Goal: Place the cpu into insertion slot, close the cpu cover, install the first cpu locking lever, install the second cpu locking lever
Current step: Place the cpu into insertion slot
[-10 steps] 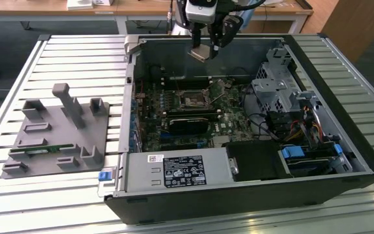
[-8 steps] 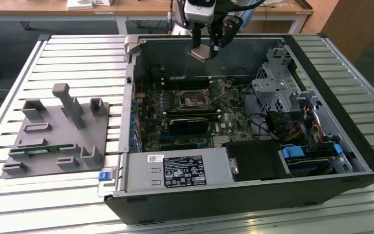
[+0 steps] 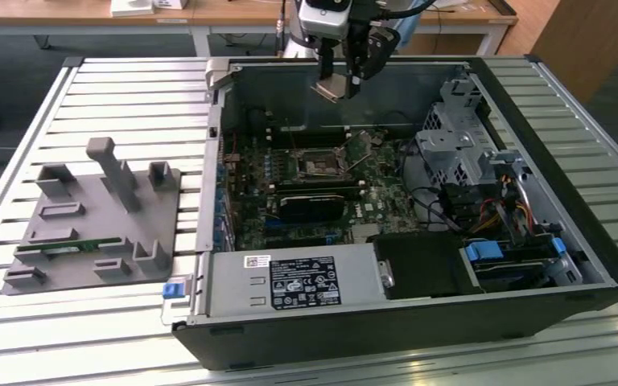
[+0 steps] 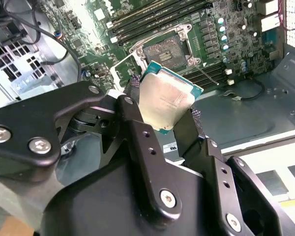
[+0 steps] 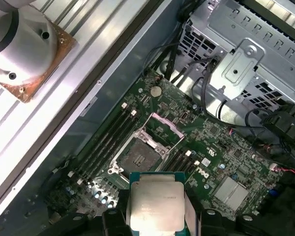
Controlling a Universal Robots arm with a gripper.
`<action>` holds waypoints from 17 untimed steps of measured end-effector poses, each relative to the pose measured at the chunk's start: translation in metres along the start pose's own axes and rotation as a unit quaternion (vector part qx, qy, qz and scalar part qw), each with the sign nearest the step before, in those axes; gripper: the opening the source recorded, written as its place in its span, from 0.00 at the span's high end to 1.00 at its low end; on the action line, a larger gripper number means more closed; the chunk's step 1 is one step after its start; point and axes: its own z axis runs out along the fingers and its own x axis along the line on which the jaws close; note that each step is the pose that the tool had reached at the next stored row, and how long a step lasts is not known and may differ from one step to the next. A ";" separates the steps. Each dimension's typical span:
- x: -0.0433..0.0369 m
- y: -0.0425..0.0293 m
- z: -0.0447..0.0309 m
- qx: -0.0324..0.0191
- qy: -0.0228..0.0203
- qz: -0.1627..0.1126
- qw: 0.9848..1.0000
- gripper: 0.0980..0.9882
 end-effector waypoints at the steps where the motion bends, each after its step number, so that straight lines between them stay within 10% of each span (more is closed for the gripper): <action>1: 0.0000 0.0000 0.0001 0.000 -0.001 0.006 1.000 0.52; 17: 0.0000 -0.0003 0.0030 -0.001 -0.010 0.102 0.995 0.52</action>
